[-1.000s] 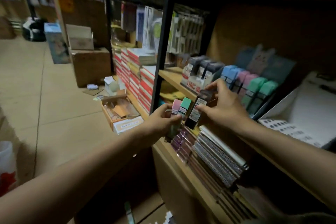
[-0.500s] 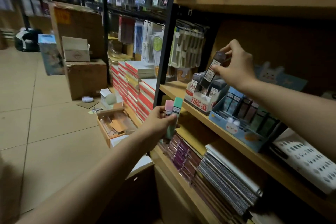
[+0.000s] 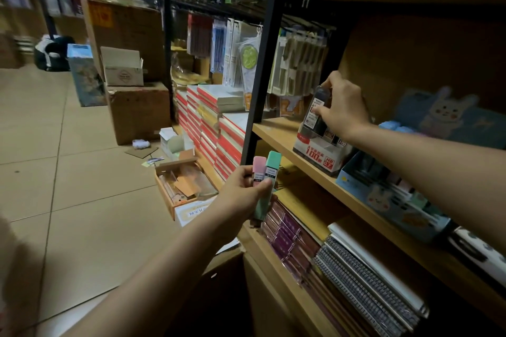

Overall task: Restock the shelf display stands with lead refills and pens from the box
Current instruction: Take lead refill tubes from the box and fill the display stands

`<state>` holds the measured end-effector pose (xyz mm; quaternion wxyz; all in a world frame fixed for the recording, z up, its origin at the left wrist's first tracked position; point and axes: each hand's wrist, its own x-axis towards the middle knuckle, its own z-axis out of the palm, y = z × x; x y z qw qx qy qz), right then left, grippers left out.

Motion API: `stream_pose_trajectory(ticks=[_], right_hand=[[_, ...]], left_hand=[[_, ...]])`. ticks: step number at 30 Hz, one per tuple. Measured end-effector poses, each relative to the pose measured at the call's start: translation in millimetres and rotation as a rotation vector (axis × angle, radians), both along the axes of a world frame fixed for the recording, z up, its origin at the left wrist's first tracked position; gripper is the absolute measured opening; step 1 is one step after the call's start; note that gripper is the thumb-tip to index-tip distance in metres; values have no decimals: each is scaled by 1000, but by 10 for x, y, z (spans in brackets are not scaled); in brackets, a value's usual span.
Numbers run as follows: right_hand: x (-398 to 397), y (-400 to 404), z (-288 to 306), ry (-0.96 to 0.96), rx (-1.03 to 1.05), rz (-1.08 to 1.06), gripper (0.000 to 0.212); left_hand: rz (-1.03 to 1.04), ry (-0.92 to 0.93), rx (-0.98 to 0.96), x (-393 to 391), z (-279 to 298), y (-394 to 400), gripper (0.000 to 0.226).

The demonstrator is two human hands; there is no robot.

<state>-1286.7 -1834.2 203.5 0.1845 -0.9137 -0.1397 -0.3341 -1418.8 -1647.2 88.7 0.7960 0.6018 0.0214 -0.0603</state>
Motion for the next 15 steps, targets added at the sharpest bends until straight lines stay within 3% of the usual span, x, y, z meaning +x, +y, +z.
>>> stream_pose_trajectory(ticks=[7, 10, 13, 15], right_hand=[[7, 43, -210, -58, -197, -105, 30], [-52, 25, -219, 19, -241, -134, 28], [-277, -21, -120, 59, -117, -22, 45], [-564, -78, -68, 85, 34, 105, 43]], left_hand=[[-18, -30, 16, 33, 9, -103, 33], [-27, -63, 33, 31, 34, -150, 33], [-68, -87, 14, 13, 62, -224, 30], [-119, -87, -30, -16, 108, -306, 32]])
